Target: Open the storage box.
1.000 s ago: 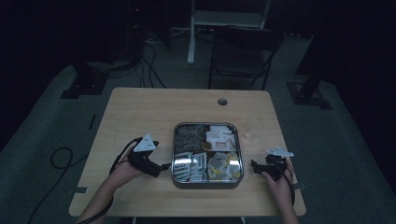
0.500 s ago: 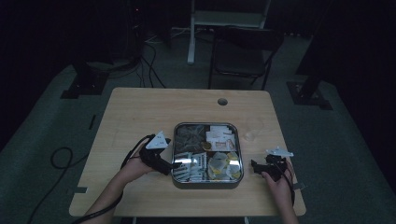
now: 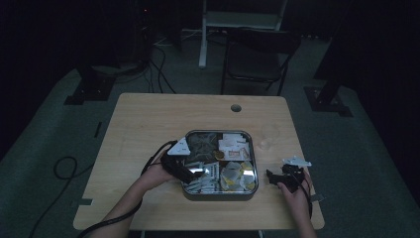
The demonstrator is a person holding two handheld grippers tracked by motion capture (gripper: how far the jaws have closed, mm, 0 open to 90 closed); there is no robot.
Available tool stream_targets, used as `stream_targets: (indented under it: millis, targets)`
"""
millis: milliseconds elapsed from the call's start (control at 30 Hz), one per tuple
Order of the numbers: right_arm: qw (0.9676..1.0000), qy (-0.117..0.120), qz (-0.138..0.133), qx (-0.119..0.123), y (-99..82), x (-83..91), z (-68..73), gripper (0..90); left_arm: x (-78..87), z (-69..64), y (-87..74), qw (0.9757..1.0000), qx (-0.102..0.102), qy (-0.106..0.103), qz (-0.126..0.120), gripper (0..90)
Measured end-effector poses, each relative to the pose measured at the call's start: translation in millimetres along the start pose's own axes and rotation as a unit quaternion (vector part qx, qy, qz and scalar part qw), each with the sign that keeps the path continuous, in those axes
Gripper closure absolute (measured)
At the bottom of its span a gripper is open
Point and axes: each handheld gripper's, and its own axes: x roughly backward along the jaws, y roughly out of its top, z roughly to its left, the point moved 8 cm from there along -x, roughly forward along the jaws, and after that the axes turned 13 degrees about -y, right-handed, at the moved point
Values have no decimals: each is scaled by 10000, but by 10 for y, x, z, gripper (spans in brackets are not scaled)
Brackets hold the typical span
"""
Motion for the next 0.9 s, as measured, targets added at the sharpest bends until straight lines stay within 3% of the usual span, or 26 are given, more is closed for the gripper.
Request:
stream_targets:
  millis: [900]
  targets:
    - [10000,1,-3,1,0,0,0,117,-469,121,143,9995,111,-150,256,16]
